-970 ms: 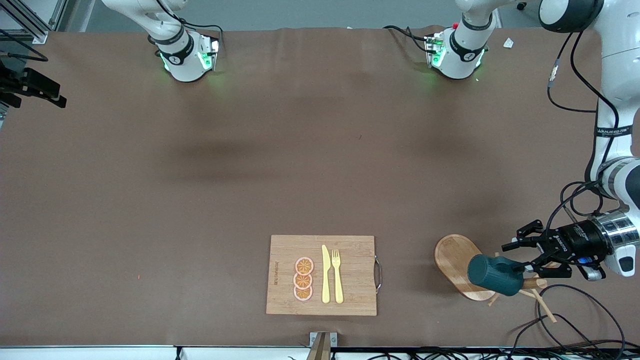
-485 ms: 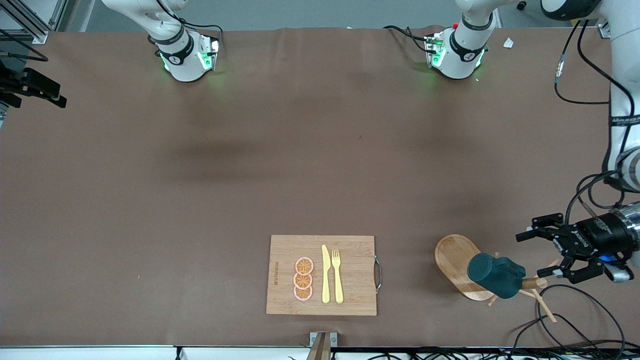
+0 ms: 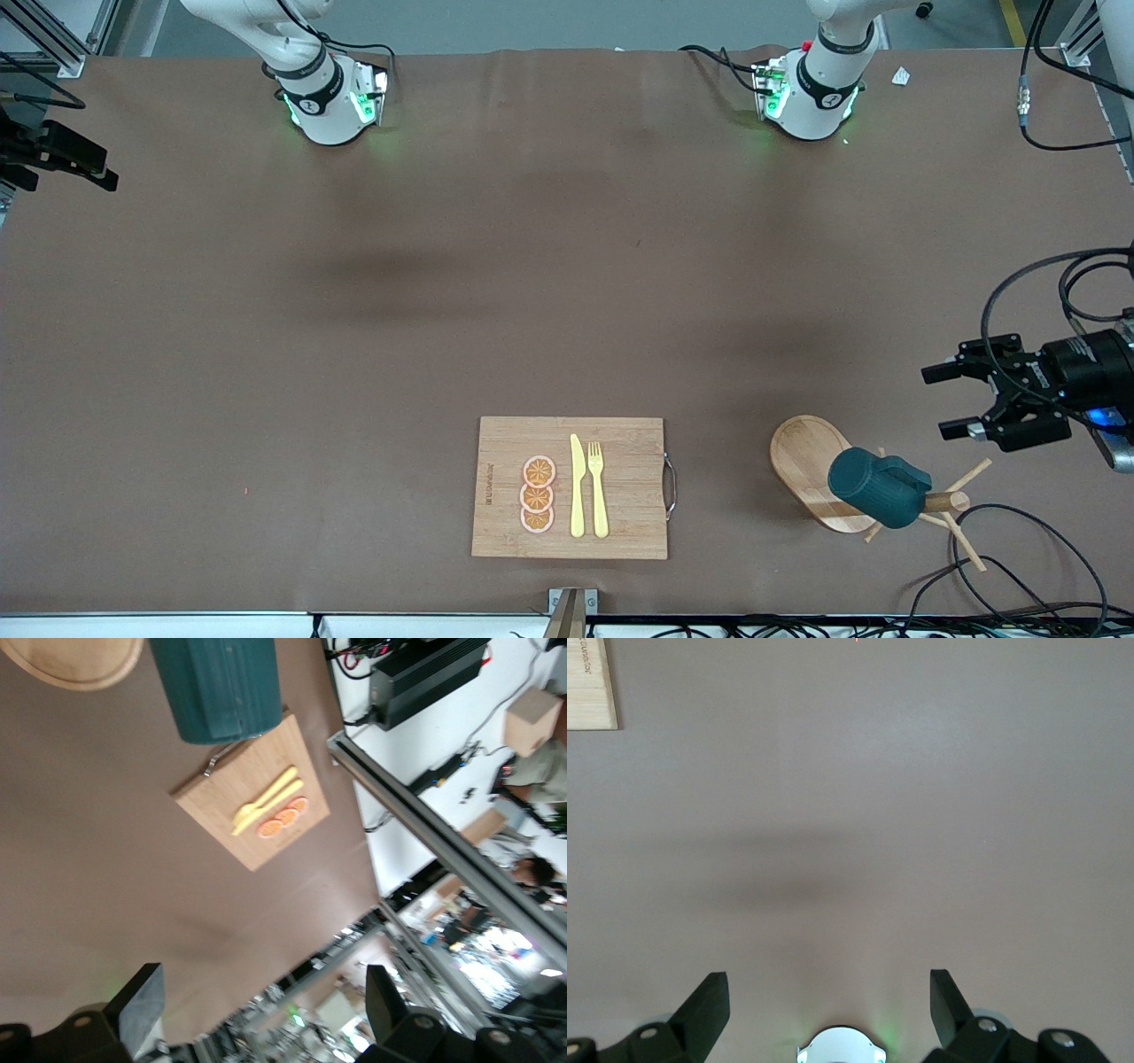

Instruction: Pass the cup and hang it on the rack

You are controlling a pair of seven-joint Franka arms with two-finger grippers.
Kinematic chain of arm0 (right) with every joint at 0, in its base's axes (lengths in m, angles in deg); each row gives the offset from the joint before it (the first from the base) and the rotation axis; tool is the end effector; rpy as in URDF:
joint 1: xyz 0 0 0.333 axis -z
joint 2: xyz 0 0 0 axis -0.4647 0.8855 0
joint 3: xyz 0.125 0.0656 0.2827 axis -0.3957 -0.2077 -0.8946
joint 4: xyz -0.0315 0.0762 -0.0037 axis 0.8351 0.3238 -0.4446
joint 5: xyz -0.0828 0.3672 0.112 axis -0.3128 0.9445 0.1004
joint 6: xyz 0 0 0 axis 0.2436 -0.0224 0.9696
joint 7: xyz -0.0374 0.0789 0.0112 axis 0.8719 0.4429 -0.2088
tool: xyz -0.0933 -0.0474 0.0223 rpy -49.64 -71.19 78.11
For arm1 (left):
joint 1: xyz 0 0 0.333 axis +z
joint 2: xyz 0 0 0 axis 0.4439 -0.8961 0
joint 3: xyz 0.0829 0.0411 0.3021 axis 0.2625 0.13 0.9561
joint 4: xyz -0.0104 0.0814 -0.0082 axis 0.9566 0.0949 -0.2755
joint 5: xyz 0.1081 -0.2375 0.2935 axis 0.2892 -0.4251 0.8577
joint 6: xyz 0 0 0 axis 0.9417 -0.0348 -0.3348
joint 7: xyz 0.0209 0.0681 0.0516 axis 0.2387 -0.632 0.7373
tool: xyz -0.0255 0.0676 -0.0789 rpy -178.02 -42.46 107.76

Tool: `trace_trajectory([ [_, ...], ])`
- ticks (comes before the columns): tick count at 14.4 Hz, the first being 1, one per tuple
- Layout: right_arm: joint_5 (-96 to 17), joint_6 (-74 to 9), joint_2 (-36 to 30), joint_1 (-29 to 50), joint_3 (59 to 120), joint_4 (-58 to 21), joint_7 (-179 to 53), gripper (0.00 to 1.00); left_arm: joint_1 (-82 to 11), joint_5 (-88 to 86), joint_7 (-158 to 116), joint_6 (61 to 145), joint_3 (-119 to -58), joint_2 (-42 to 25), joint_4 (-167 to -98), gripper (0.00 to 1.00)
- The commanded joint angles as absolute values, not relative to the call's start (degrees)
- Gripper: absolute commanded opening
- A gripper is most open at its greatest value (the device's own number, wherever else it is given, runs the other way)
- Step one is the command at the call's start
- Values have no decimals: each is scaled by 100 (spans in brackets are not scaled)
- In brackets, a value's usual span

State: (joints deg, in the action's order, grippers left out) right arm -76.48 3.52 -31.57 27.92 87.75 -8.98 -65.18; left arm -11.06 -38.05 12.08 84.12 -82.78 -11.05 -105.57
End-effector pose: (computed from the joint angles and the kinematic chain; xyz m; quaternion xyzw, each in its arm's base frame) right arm 0.5056 -0.0353 0.6584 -0.9989 0.0086 0.0461 0.0047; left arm 0.7024 0.0009 0.5121 0.8105 0.3921 -0.1519 0.4079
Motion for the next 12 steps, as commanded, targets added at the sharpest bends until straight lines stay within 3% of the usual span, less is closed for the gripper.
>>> trace_trajectory([
  [1,-7553,330,-3296,2786,8779,-1012,-6506,100,-1088,-2855,1192,8351,-8657,-671,-10705,100],
  [8,-7553,330,-3296,2786,8779,-1012,-6506,100,-1062,1054,1140,8088,-10388,-90,-10705,100],
  [12,-7553,330,-3296,2786,8779,-1012,-6506,100,-1027,1657,1026,7666,-10548,199,-10705,100],
])
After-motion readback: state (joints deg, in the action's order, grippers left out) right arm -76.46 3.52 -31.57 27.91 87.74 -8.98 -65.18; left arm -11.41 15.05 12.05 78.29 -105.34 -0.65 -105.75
